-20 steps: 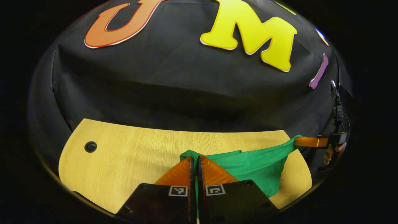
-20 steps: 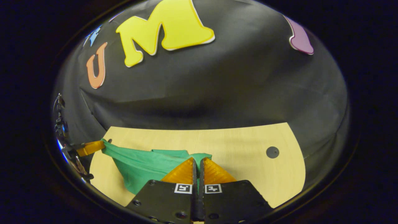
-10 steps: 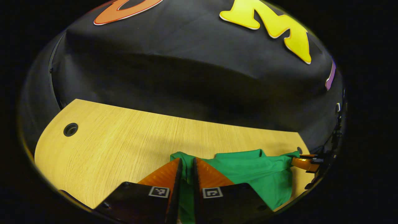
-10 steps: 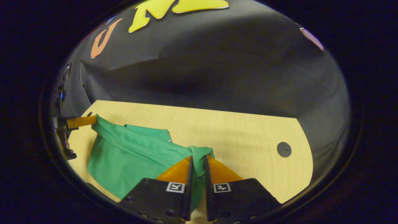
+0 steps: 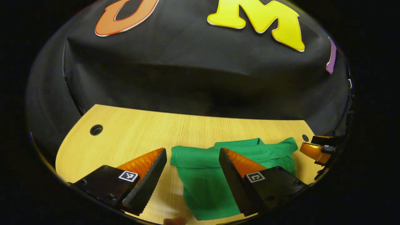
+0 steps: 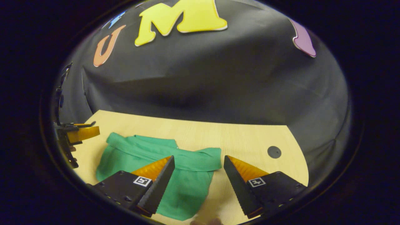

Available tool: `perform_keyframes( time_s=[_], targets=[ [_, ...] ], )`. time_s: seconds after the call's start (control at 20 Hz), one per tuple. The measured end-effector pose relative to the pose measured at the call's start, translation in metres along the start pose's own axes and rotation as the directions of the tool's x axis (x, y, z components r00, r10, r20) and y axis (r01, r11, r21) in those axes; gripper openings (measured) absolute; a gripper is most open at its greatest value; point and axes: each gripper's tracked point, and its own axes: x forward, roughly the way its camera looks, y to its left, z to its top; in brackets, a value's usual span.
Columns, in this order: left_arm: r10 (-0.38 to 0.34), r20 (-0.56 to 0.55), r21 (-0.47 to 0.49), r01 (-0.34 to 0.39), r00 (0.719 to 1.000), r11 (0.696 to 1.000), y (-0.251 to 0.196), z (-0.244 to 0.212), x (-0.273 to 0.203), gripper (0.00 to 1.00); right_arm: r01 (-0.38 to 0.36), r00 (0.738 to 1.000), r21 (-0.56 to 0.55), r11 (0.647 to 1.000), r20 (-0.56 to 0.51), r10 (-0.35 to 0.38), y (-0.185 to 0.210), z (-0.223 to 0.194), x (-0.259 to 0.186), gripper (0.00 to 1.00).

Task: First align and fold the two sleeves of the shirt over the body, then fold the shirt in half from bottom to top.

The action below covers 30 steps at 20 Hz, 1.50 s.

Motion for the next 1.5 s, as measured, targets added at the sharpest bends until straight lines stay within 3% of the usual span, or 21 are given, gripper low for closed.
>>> perform_keyframes(
  time_s=[0.25,0.5,0.9,1.15,1.25,1.3,1.5],
  targets=[
    [0.001,0.168,-0.006,0.0,0.986,1.0,-0.009,0.062,-0.098,1.0,0.009,0.99,0.03,1.0,0.144,-0.014,0.014,0.045,-0.093,0.96],
    [0.01,0.32,0.042,-0.025,0.947,0.999,-0.013,0.103,-0.216,1.0,0.045,0.953,0.022,0.999,0.298,-0.049,0.032,0.075,-0.212,0.95],
    [-0.05,0.441,0.056,0.028,0.896,0.998,-0.03,0.081,-0.38,1.0,0.1,0.906,0.032,0.995,0.41,-0.104,0.069,0.032,-0.373,0.96],
    [-0.043,0.469,0.086,0.003,0.882,0.996,-0.034,0.052,-0.426,1.0,0.073,0.899,0.051,0.996,0.429,-0.088,0.083,0.003,-0.437,0.97],
    [-0.046,0.467,0.092,0.004,0.883,0.996,-0.038,0.045,-0.432,0.94,0.064,0.893,0.049,0.997,0.442,-0.079,0.085,0.0,-0.448,0.97],
    [-0.05,0.461,0.1,0.004,0.886,0.995,-0.041,0.045,-0.434,1.0,0.062,0.894,0.043,0.997,0.441,-0.074,0.086,-0.001,-0.451,0.96],
    [-0.05,0.479,0.103,0.0,0.877,0.995,-0.045,0.05,-0.437,1.0,0.057,0.894,0.046,0.997,0.443,-0.072,0.084,0.003,-0.455,0.97]
  ],
)
